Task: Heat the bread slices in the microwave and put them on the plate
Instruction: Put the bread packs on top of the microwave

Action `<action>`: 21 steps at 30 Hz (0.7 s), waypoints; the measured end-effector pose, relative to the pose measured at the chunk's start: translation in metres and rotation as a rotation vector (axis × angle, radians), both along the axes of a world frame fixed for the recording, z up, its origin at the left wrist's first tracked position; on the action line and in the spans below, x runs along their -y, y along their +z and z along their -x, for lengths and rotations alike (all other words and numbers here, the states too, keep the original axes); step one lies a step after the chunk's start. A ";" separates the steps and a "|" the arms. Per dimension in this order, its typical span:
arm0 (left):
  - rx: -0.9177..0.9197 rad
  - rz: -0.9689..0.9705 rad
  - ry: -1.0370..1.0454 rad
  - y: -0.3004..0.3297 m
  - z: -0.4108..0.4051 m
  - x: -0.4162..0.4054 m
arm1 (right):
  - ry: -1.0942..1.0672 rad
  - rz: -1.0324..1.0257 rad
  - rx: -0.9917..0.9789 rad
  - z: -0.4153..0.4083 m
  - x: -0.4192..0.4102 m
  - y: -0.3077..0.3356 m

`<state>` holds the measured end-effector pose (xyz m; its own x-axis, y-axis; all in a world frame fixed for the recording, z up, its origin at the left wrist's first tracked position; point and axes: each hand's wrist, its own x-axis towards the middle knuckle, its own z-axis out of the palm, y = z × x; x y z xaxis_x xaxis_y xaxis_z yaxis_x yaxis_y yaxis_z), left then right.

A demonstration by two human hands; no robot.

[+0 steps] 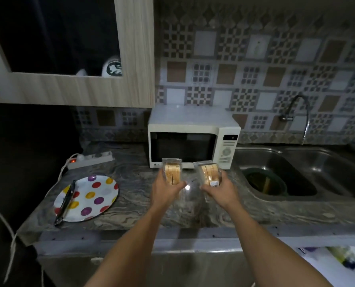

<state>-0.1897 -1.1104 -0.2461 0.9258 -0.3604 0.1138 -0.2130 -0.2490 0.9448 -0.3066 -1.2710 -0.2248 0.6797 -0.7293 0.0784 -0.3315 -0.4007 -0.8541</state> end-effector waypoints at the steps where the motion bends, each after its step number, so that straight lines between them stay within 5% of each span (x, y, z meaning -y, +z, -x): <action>1: 0.013 0.015 0.006 0.009 -0.011 0.011 | 0.012 0.006 0.023 -0.012 0.011 0.010; 8: 0.122 0.121 0.082 0.087 -0.094 0.088 | 0.048 0.104 0.113 -0.095 0.095 0.076; 21: 0.110 -0.028 0.076 0.142 -0.224 0.160 | 0.050 0.069 0.068 -0.225 0.168 0.128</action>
